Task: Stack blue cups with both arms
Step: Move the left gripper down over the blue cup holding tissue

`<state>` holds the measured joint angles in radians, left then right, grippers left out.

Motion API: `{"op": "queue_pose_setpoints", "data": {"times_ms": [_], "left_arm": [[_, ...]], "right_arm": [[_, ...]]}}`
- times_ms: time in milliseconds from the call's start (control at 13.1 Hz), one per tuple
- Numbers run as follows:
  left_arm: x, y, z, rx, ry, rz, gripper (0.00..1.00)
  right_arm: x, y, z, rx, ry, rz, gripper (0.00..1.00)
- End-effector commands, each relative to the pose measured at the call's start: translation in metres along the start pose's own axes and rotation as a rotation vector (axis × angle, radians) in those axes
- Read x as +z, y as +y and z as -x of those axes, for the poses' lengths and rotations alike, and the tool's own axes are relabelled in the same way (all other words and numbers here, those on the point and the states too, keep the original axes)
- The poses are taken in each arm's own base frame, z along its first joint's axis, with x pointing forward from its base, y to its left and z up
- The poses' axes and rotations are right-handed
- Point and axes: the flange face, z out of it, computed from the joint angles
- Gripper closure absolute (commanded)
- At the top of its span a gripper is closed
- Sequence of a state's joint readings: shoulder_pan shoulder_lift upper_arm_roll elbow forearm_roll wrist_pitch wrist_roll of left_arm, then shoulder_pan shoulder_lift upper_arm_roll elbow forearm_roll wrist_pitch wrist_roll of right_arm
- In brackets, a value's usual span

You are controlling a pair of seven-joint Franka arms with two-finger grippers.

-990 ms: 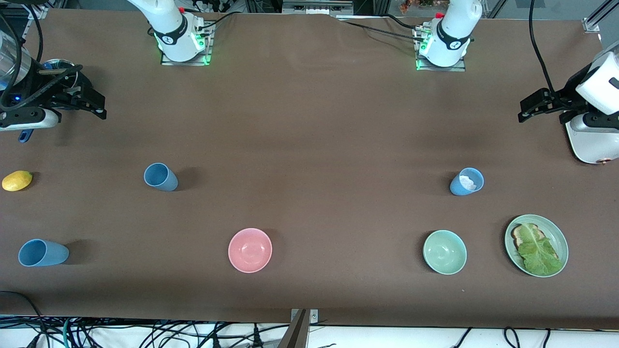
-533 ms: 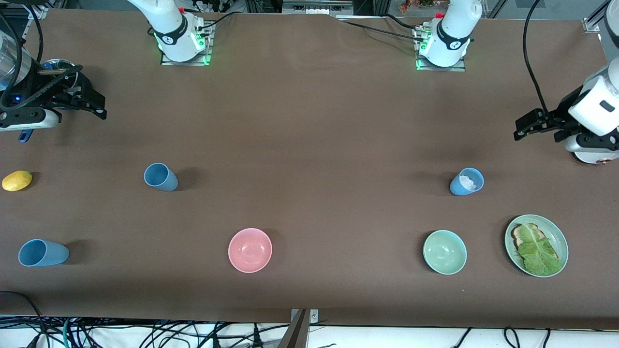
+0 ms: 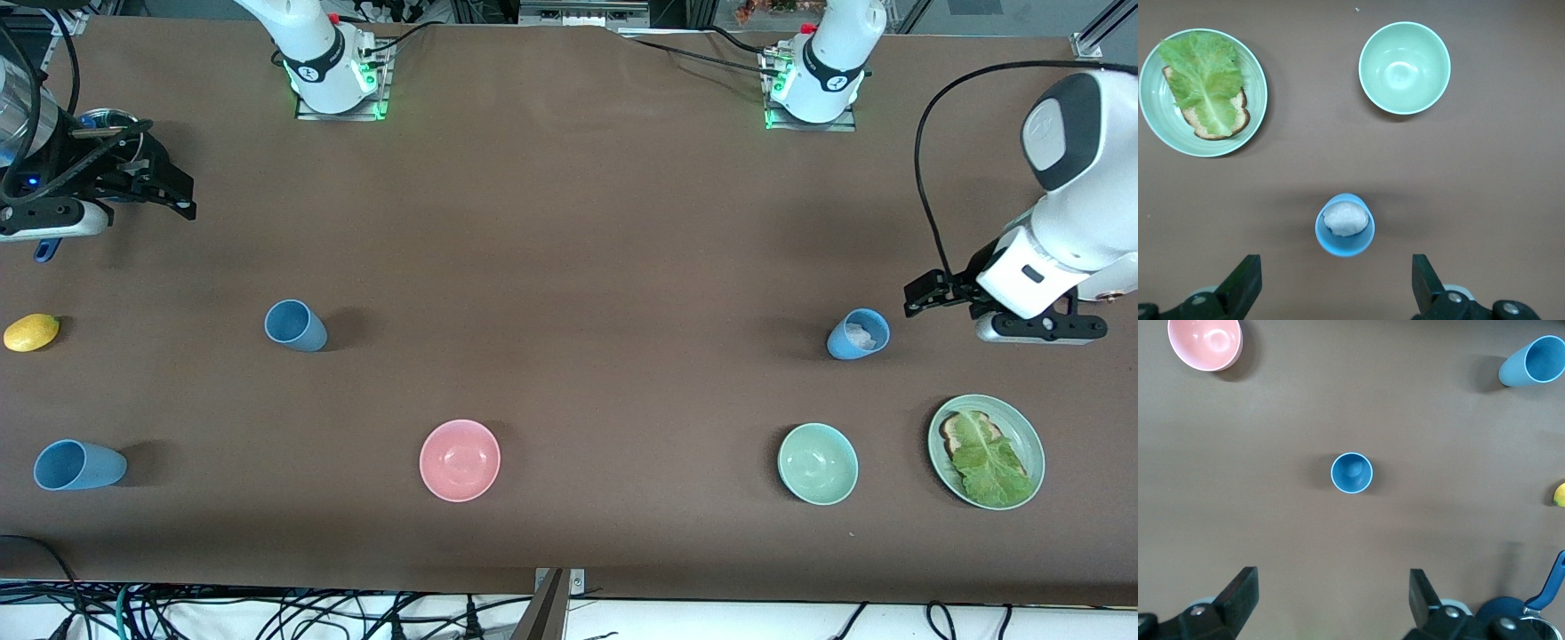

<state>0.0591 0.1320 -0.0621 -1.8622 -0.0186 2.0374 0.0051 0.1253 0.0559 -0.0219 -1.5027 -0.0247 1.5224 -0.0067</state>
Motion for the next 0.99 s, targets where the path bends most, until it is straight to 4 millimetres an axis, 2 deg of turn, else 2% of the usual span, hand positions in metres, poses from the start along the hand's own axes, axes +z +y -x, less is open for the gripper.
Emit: {"op": "queue_pose_setpoints", "data": {"times_ms": [0,228,381,685,837,913], "left_arm": [[0.023,0.005,0.003,-0.028,0.024,0.010,0.01],[0.055,0.015,-0.002,-0.050,0.022,0.015,0.01],[0.081,0.030,-0.003,-0.066,0.013,0.017,0.01],[0.121,0.037,-0.005,-0.083,0.004,0.018,0.01],[0.146,0.036,0.002,-0.094,0.013,0.019,0.01],[0.151,0.036,0.005,-0.095,0.015,0.019,0.01]], "right_arm": [[-0.004,-0.001,0.001,-0.004,0.009,0.009,0.00],[-0.004,-0.001,0.001,-0.004,0.009,0.008,0.00],[-0.003,-0.001,0.001,-0.005,0.007,0.008,0.00],[-0.002,-0.001,0.001,-0.005,0.006,0.008,0.00],[-0.001,-0.002,0.000,-0.006,0.004,0.009,0.00],[-0.001,-0.002,0.000,-0.006,0.006,0.009,0.00]]}}
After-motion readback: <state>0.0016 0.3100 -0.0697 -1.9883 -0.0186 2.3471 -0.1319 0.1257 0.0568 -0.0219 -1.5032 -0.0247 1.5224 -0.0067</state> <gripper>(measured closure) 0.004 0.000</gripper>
